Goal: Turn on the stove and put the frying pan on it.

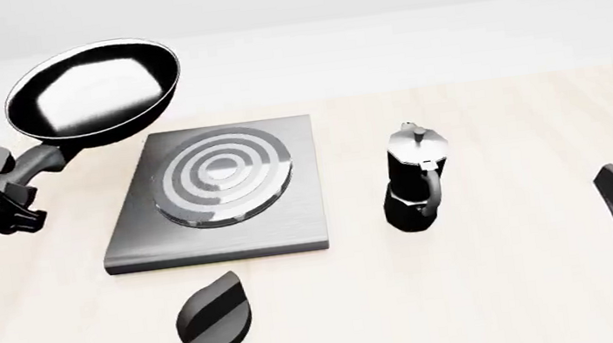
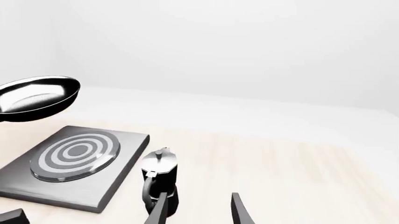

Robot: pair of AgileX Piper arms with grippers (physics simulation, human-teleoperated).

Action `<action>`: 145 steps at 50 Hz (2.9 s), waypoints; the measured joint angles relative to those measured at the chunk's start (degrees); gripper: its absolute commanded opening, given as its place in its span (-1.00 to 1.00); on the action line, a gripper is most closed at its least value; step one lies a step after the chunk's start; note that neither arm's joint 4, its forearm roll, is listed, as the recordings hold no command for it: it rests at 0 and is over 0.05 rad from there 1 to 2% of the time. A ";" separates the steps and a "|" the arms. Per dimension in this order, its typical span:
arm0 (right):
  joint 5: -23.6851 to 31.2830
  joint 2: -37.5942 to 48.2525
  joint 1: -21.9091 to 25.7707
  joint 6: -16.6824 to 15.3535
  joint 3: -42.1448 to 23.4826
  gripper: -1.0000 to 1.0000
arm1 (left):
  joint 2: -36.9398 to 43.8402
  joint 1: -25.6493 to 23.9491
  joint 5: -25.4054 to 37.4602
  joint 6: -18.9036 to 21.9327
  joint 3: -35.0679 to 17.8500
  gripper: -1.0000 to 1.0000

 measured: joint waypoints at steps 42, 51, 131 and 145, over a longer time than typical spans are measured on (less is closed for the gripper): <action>2.60 -2.39 -0.57 0.34 -0.62 1.00 | -6.75 -13.13 -3.42 0.13 8.58 -1.00; 3.09 -2.84 -0.57 0.33 -0.72 1.00 | -7.58 -14.61 -3.83 0.11 10.45 -1.00; 3.15 -3.07 -0.76 0.61 -0.65 1.00 | 1.52 -16.31 -15.77 2.52 18.28 -1.00; 3.81 -3.54 -0.83 0.69 -0.88 1.00 | 1.93 -16.49 -16.75 3.20 18.53 -1.00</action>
